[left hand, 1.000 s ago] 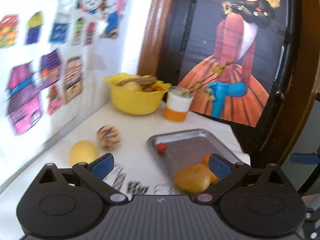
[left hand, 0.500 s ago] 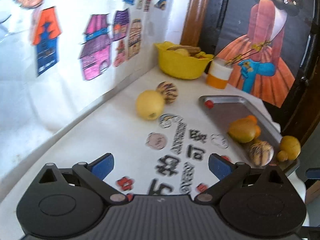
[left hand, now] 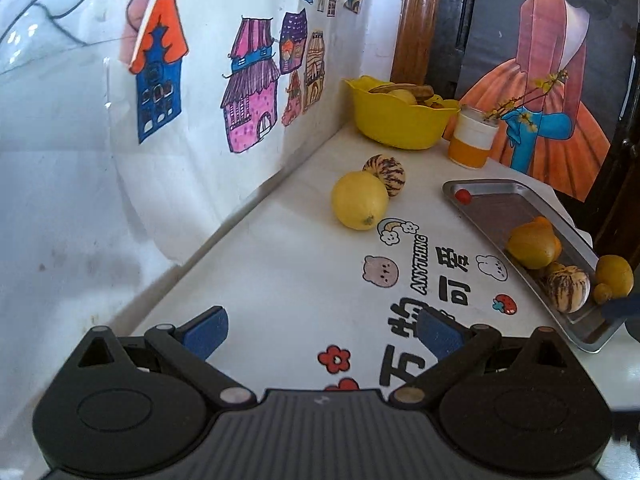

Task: Organize fruits
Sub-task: 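Move both open tools toward the yellow lemon and the striped melon, then close the left tool on the yellow lemon while the right tool grasps the striped melon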

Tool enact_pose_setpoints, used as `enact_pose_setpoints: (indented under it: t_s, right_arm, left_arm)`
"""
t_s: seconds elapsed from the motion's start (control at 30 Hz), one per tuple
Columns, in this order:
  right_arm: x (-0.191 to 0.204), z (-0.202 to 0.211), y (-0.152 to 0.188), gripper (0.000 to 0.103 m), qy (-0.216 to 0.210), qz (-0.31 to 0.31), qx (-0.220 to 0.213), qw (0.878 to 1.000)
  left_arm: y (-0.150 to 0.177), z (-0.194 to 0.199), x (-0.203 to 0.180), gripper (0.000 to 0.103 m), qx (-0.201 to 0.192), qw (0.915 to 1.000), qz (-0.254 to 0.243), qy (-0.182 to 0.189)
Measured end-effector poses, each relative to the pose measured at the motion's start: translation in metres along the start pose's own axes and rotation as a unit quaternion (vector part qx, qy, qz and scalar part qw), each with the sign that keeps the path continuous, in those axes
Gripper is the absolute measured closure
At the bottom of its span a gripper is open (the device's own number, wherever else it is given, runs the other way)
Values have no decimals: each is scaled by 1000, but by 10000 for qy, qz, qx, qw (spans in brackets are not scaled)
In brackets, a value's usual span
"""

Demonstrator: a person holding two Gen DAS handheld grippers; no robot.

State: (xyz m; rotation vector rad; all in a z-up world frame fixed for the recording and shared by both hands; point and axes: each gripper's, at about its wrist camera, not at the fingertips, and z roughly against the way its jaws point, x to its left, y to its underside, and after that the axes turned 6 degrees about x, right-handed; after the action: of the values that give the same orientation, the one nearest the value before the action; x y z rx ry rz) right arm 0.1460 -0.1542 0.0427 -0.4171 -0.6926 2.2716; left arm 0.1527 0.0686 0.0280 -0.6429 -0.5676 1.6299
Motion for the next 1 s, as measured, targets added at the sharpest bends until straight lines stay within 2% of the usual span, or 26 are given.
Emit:
enact_pose_setpoints:
  t_s: [0.2, 0.37, 0.6, 0.83, 1.0]
  right_arm:
    - [-34, -10, -42, 1, 328, -19, -62, 9994]
    - [-66, -25, -79, 1, 385, -196, -166, 9989]
    - [-97, -72, -123, 1, 72, -685, -369, 9969]
    - [-117, -126, -143, 1, -192, -998, -448, 9938]
    - [-127, -158, -155, 1, -446, -1128, -410, 9918]
  left_arm:
    - [-18, -14, -5, 0, -38, 9999, -166, 30]
    - [-39, -29, -16, 0, -222, 9990, -383, 23]
    - [-60, -59, -27, 0, -303, 9985, -466, -26]
    - [-72, -93, -29, 0, -336, 9985, -418, -55]
    - [-75, -109, -22, 0, -287, 9993, -202, 85]
